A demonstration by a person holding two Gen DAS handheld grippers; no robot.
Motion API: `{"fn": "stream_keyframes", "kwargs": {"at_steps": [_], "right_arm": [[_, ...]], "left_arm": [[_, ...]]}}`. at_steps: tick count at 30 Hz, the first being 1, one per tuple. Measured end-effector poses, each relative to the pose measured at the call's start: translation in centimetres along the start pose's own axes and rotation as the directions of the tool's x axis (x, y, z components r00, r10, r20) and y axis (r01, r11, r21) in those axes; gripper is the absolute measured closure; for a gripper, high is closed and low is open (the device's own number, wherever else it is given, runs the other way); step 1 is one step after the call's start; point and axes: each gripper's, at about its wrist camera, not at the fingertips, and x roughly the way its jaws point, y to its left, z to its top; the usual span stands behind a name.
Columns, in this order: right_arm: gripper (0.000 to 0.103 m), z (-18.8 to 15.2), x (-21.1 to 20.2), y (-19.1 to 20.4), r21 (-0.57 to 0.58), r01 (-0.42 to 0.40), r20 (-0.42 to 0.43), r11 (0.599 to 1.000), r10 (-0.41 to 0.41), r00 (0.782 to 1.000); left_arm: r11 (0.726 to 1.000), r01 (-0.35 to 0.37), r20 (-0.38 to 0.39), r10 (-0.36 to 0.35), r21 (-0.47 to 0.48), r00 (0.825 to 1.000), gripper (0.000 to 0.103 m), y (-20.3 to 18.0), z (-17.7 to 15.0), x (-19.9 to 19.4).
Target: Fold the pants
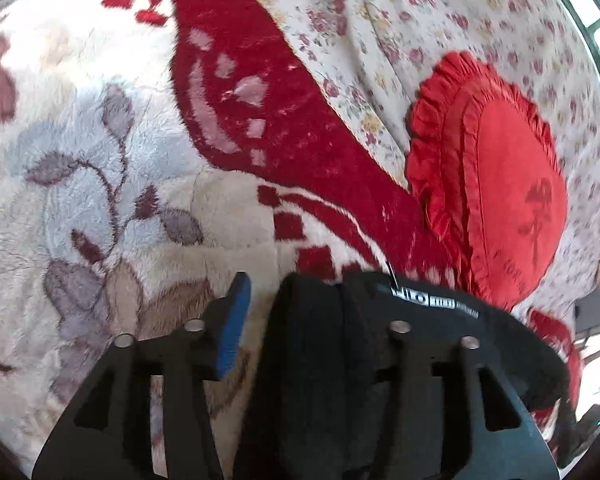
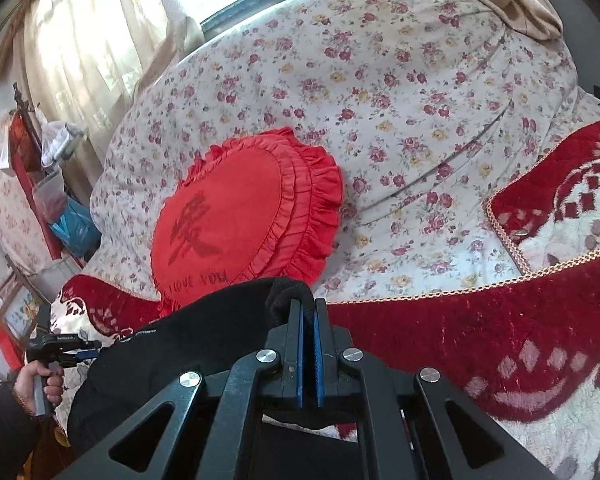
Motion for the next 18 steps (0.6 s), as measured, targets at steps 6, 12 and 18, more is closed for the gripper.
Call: {"fn": "stream_keyframes", "kwargs": {"at_steps": [6, 12, 18], "right_arm": [[0.099, 0.1, 0.1, -0.4, -0.015, 0.017, -0.003, 1.000, -0.017, 1.000], [0.099, 0.2, -0.1, -1.9, 0.004, 0.051, -0.002, 0.999, -0.051, 0.999], [0.099, 0.1, 0.0, -2.3, 0.004, 0.051, -0.016, 0.999, -0.051, 0.999]], "left_arm": [[0.980, 0.200, -0.086, -0.200, -0.012, 0.976, 0.032, 0.7, 0.5, 2.2], [0.945, 0.323, -0.123, -0.328, -0.056, 0.937, 0.041, 1.5, 1.2, 2.7], [0.978, 0.194, -0.100, -0.186, 0.080, 0.977, 0.088, 1.3, 0.5, 1.7]]}}
